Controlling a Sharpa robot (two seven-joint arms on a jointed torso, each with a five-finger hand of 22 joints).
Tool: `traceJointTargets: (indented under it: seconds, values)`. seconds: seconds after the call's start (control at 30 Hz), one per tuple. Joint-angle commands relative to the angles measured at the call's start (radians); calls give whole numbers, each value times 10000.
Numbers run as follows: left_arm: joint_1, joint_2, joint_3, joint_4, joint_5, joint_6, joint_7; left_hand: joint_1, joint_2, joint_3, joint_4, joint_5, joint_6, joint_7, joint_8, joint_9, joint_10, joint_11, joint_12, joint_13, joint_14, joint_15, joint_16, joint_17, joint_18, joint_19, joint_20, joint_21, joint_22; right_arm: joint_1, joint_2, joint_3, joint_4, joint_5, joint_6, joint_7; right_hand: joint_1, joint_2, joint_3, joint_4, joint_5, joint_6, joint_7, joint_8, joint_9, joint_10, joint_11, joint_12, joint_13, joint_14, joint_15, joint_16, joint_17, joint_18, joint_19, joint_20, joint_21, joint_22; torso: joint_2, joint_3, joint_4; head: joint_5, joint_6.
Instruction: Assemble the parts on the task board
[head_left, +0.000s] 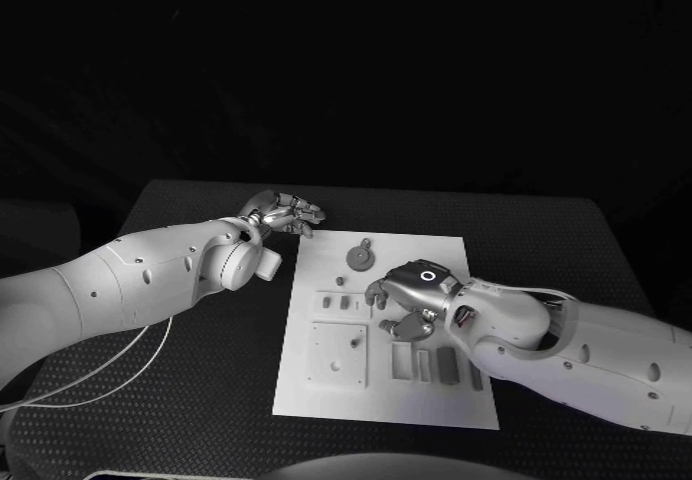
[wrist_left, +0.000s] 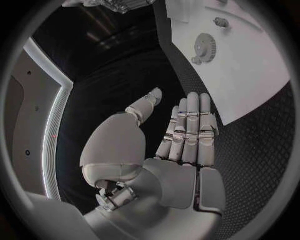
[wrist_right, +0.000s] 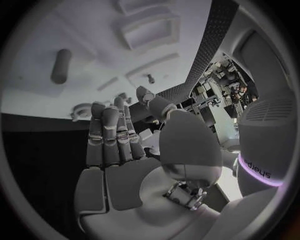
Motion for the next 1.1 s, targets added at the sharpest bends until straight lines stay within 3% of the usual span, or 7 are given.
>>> traceJointTargets:
  seconds: [0.03, 0.1, 0.2, 0.4, 0.57, 0.67, 1.1]
  values:
    - [12, -35, 6, 85, 69, -113, 218, 12, -7, -53, 22, 17, 77, -29, 52, 15, 61, -47, 69, 20, 73, 22, -58, 24, 20, 28, 30, 32, -11, 83, -324, 281, 48, 592, -464, -28, 120, 26, -69, -9, 34, 84, -1, 55, 9, 93, -30, 70, 35, 41, -55, 48, 11, 63, 82, -42, 55, 175, 4, 6, -1, -101, 189]
    - [12, -45, 6, 96, 69, -184, 241, 22, 0, -49, 26, 19, 128, -53, 85, 28, 125, -70, 96, 36, 98, 9, -60, 48, 23, 48, 23, 41, -12, 223, -597, 355, 22, 687, -361, -42, 141, -5, -76, -17, 34, -35, -5, -3, -21, 117, -48, 87, 63, 77, -75, 44, 3, 63, 111, -60, 67, 167, 7, 9, 3, -191, 300]
    - [11, -89, 5, 131, 69, -199, 310, 28, 3, -55, 39, 18, 356, -156, 224, 90, 452, -205, 264, 146, 122, -16, -85, 94, 16, 69, 8, 45, -16, 451, -851, 355, -145, 986, -142, 56, 116, -57, -95, 0, 33, -80, -35, -19, -31, 110, -47, 83, 74, 89, -75, 30, -7, 63, 117, -63, 66, 160, 1, 5, 2, -203, 350]
    - [10, -133, 5, 137, 69, -204, 375, 29, 0, -59, 36, 18, 374, -169, 236, 97, 469, -216, 269, 161, 120, -17, -99, 104, 12, 65, 5, 41, -19, 460, -1258, 354, -301, 1099, 87, 235, -109, -404, -157, 228, 31, -229, -78, -68, -67, -156, 44, -76, 40, 63, 14, -34, -39, 63, 102, -55, 26, 130, 9, 28, 1, -218, 448]
    - [10, -151, 3, 141, 69, -191, 375, 27, -4, -63, 34, 18, 374, -171, 236, 98, 469, -216, 267, 165, 116, -16, -106, 106, 9, 62, 6, 38, -21, 457, -1412, 342, -345, 1109, 707, 271, -244, -585, -180, 416, 32, -283, -148, -64, -74, -489, 188, -267, -36, -9, 150, -55, -42, 63, 46, -32, -20, 122, 1, 18, 1, -251, 409]
    - [10, -161, 3, 145, 72, -178, 370, 25, -7, -66, 33, 18, 372, -171, 235, 98, 466, -215, 264, 166, 114, -15, -110, 109, 7, 59, 6, 36, -22, 421, -1474, 258, -350, 1112, 1027, 292, -291, -617, -195, 486, 33, -295, -161, -59, -75, -500, 205, -275, -40, -26, 165, -50, -38, 63, 30, -23, -29, 125, 5, 11, 4, -258, 378]
    - [10, -180, 2, 146, 90, -131, 353, 8, -13, -82, 34, 18, 339, -160, 218, 94, 428, -200, 233, 175, 108, -11, -136, 128, -1, 50, 5, 30, -31, 86, -1306, 134, -351, 862, 1458, 293, -243, -553, -195, 566, 33, -236, -168, 10, -51, -389, 165, -212, -11, -23, 131, -15, -22, 63, 25, -35, -22, 141, 3, 1, 21, -220, 261]
